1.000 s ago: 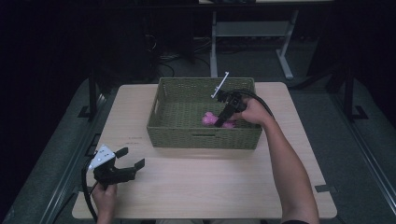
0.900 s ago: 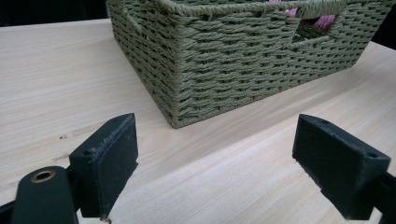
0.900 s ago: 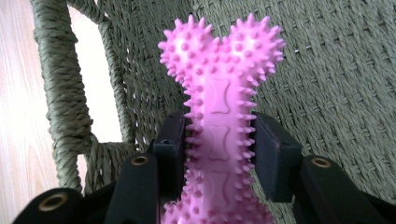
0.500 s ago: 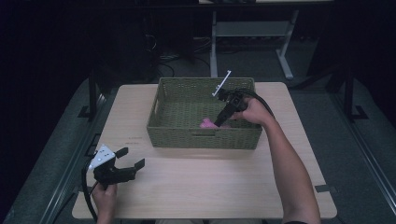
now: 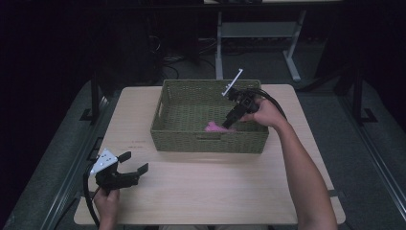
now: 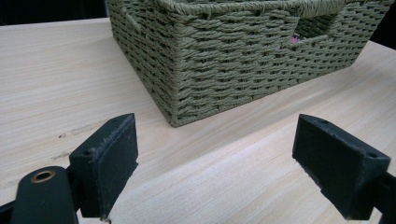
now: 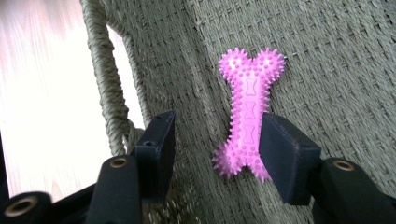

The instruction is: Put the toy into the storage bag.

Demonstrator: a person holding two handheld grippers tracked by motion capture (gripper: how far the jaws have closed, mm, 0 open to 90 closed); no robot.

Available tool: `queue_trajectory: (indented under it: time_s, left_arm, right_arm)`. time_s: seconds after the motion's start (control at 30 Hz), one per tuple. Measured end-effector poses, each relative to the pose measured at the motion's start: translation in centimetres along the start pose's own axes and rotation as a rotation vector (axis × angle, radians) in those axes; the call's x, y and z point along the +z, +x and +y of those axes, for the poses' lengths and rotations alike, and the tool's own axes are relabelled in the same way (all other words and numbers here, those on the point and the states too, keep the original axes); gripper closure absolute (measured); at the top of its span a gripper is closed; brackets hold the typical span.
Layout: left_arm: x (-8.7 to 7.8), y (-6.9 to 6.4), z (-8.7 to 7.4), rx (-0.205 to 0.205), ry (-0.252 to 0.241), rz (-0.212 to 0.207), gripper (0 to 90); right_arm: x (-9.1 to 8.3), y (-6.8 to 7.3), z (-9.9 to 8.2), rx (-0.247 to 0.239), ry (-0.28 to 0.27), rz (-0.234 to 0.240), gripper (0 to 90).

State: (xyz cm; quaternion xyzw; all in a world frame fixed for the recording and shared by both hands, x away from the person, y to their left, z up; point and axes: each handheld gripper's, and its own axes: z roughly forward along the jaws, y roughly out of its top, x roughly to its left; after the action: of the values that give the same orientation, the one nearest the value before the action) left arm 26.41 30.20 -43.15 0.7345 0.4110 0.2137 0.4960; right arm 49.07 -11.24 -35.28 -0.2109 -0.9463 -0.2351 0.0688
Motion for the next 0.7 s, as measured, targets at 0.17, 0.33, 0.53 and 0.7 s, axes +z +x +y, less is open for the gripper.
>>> queue_trajectory:
  time_s: [0.17, 0.33, 0.53, 0.7]
  left_arm:
    - [0.0, 0.0, 0.0, -0.004, -0.002, 0.002, 13.7]
    - [0.0, 0.0, 0.0, -0.001, 0.000, -0.001, 13.7]
    - [0.0, 0.0, 0.0, 0.001, 0.000, 0.000, 13.7]
    - [0.1, -0.1, 0.0, 0.001, 0.003, 0.002, 13.7]
  right_arm:
    - [-0.8, 0.1, -0.4, 0.009, -0.019, -0.005, 42.3]
    - [-1.6, 0.4, -0.6, 0.006, -0.036, -0.007, 40.8]
    - [-2.4, 1.0, -0.8, -0.004, -0.047, -0.017, 39.9]
    - [-3.2, 1.5, -1.1, -0.013, -0.055, -0.023, 38.8]
